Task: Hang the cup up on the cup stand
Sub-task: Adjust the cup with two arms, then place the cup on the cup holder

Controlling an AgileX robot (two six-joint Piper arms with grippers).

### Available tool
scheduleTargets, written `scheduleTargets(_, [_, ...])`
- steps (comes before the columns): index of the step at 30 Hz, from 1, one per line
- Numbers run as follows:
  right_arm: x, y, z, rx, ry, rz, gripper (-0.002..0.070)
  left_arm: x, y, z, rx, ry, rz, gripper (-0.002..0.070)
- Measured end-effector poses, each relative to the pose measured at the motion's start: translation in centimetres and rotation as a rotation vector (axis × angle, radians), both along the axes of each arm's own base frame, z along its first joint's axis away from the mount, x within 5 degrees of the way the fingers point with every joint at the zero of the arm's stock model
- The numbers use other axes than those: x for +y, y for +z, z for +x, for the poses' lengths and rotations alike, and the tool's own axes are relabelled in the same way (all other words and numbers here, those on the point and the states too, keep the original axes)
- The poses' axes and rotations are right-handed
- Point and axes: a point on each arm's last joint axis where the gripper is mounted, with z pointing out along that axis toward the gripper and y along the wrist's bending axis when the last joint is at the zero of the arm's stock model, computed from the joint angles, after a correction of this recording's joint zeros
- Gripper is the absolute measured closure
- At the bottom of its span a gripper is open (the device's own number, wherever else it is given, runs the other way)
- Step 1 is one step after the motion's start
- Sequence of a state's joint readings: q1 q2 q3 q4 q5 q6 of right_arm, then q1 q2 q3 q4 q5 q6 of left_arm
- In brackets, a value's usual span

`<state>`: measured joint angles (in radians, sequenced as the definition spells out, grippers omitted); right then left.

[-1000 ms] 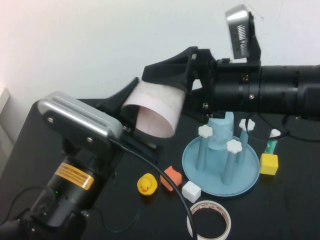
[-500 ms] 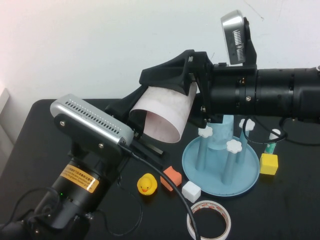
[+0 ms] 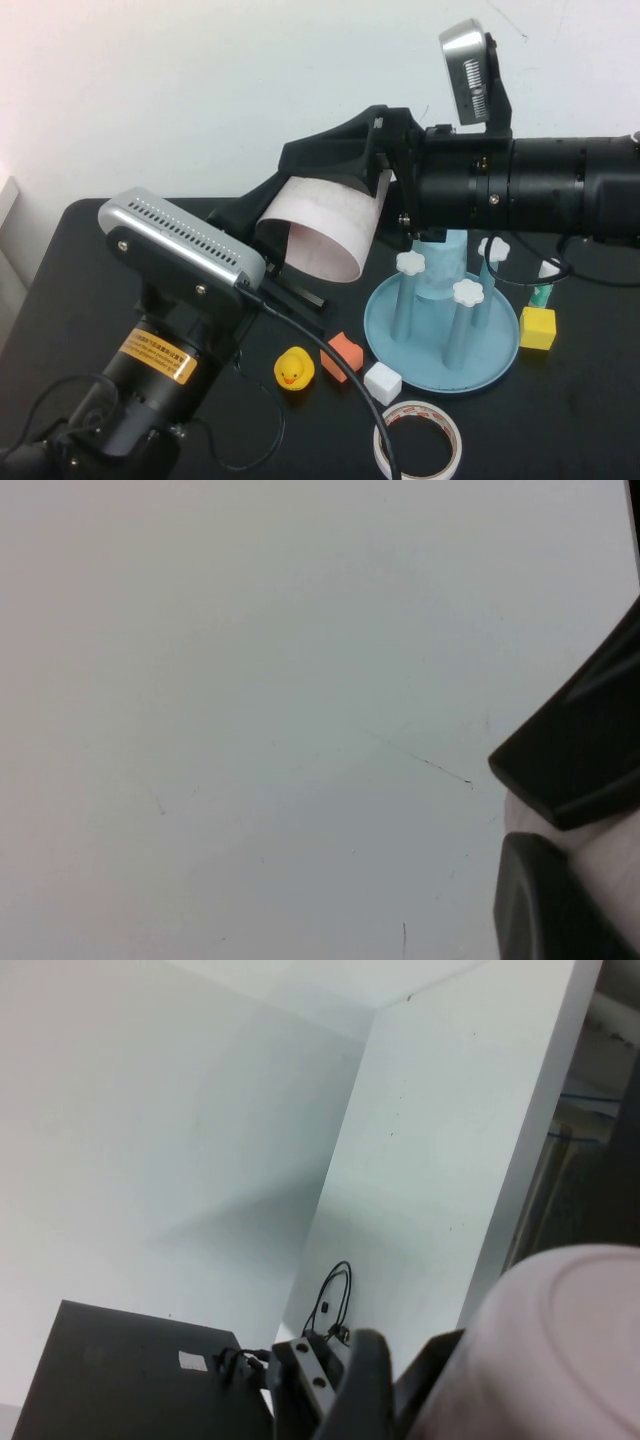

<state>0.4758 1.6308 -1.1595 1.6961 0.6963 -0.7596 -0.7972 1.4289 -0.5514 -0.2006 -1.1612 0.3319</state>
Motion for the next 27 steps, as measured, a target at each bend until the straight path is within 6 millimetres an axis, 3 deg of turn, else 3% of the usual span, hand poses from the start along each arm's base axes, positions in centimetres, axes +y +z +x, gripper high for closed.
scheduleTargets(5, [0.1,0.6,0.3,-0.056,-0.006,-0.008,0.0076,0.1,0.0,0.1,0.008,0.008,-0.002,0.0613])
scheduleTargets(12, [-0.2,2.1,1.3,-0.242,-0.044,-0.060,0.0076,0.1,0.0,0.0,0.014,0.010,-0.003,0.0405])
scheduleTargets(15, [-1.2,2.3,2.0,-0.296,-0.071,-0.087,0.0077,0.6,0.8,-0.4,-0.004,0.009,-0.024,0.0369])
scheduleTargets(22, [-5.5,2.3,4.5,-0.434,-0.174,-0.180,0.0077,3.2,1.3,-2.9,-0.015,0.001,-0.066,0.0360])
scheduleTargets(27, [-8.7,2.4,5.4,-0.702,-0.127,-0.300,0.0078,5.4,0.5,-5.2,0.076,-0.034,-0.079,0.0459])
